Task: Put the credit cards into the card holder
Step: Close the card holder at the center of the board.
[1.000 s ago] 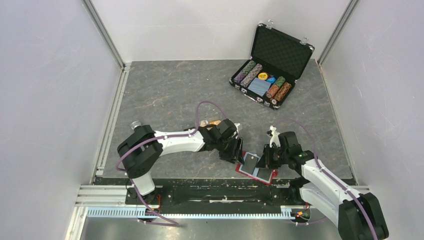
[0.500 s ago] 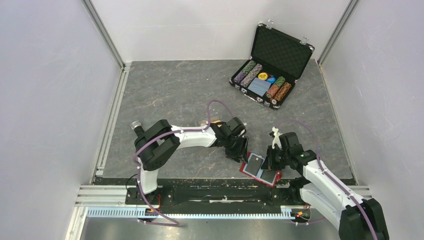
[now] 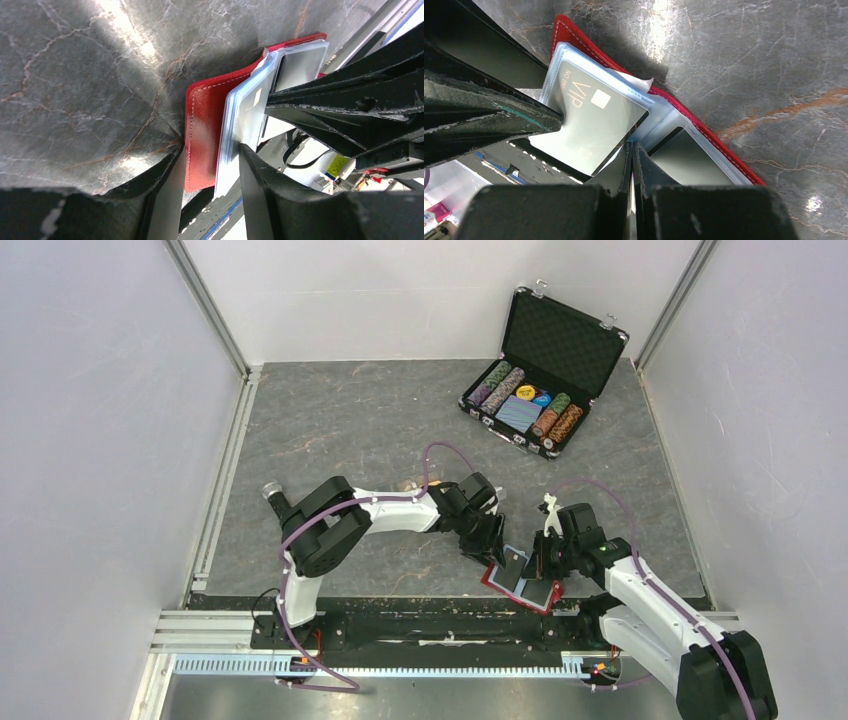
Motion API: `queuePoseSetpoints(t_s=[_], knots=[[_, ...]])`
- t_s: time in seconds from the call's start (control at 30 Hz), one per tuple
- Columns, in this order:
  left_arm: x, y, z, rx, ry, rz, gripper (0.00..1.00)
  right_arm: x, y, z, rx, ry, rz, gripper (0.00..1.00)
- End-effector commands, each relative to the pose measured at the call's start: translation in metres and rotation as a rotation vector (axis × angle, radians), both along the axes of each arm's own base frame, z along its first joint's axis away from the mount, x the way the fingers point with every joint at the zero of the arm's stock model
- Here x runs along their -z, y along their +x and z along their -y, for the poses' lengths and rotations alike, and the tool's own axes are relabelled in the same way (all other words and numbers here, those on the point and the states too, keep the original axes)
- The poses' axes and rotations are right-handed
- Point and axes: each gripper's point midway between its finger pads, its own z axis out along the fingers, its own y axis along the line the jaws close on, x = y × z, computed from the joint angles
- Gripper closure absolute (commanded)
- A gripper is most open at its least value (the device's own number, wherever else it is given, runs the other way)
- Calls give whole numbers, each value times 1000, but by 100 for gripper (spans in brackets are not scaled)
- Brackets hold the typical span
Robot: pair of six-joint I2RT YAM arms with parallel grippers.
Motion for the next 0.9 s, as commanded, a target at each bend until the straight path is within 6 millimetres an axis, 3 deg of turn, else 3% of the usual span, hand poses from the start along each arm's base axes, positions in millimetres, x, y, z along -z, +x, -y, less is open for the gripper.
queuePoseSetpoints(t_s=[0.0, 0.4, 0.8, 0.87], knots=[[-38, -11, 28, 50, -180, -4, 52, 20, -13, 17, 13, -88, -48, 100], [-81, -21, 45, 88, -350, -22, 56, 15, -8, 10, 6, -48, -16, 100], [-73, -24, 41, 113, -267, 4, 65, 4, 5, -15, -1, 97, 34, 100], [-72, -25, 40, 119, -251, 19, 73, 3, 7, -18, 1, 113, 38, 100]])
